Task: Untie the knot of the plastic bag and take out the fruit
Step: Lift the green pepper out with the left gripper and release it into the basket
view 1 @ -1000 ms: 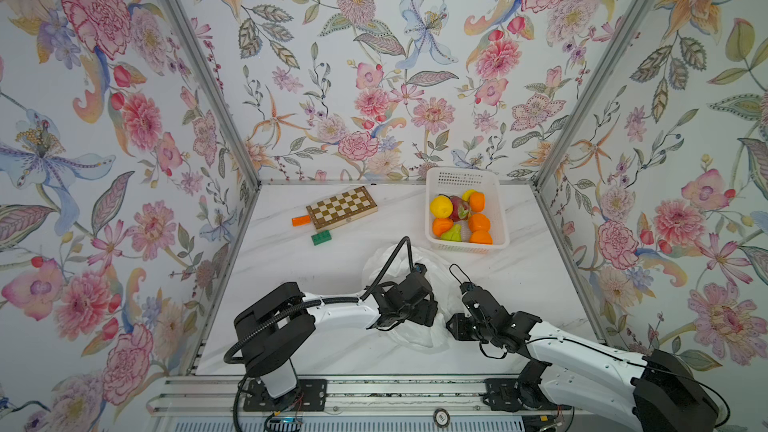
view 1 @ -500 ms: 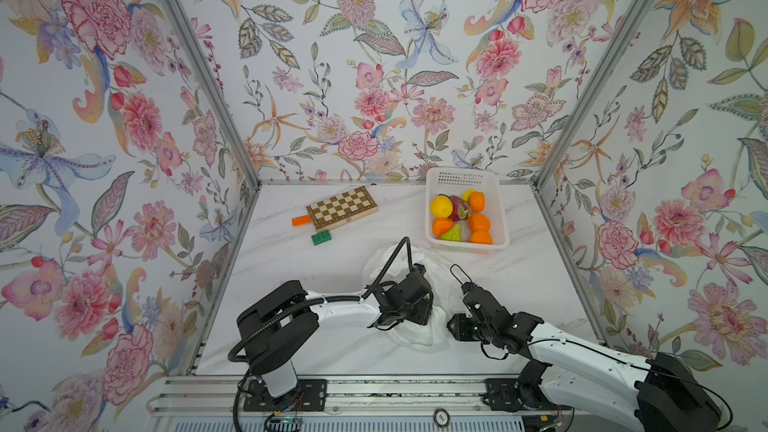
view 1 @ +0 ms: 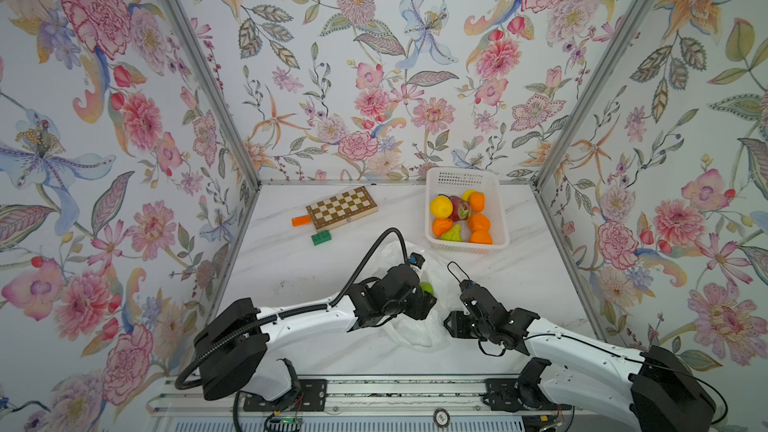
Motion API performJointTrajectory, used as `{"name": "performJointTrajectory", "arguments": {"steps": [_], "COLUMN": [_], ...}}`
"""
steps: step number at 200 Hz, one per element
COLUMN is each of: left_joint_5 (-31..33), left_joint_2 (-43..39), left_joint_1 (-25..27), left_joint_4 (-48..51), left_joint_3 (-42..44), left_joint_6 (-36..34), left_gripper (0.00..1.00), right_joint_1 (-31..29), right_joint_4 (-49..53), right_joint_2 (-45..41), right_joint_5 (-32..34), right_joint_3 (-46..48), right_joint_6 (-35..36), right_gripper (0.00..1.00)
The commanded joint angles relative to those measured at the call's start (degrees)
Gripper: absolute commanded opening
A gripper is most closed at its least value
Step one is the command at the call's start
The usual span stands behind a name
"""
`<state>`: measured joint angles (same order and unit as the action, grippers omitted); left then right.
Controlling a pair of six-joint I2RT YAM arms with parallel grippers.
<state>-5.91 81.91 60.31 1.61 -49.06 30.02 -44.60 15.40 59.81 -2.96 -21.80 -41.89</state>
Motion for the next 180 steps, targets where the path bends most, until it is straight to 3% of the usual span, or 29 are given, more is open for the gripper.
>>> {"name": "performJointTrajectory", "arguments": {"steps": [1, 38, 88, 129, 180], "left_joint_5": [-1.7, 3.5, 3.6, 4.0, 0.4], "left_joint_2": [-4.7, -8.9, -6.9, 4.6, 24.7], "left_joint_1": [-0.5, -1.3, -7.8, -12.2, -14.2], "left_joint_4": [-5.4, -6.5, -11.2, -10.2, -11.4], "left_joint_3": [2.0, -0.2, -5.9, -18.5, -37.8], "left_joint_6": [-2.7, -4.9, -4.0, -8.0, -9.9], "left_gripper": [0.58, 0.55, 0.53, 0.53, 0.52], "right_joint_1": [0.0, 2.4, 6.9, 12.7, 20.6], "right_joint_4": [1.5, 4.1, 7.2, 11.7, 15.4], "right_joint_2": [-3.9, -14.6, -20.1, -20.7, -20.8], "right_joint_5": [-0.7, 0.7, 0.5, 3.4, 2.9], "right_joint_3": [-1.4, -4.2, -12.1, -17.3, -21.7], "right_joint_6": [-1.6, -2.9, -1.3, 0.5, 3.1], "right_gripper": [0.56, 0.69, 0.84, 0.96, 0.99]}}
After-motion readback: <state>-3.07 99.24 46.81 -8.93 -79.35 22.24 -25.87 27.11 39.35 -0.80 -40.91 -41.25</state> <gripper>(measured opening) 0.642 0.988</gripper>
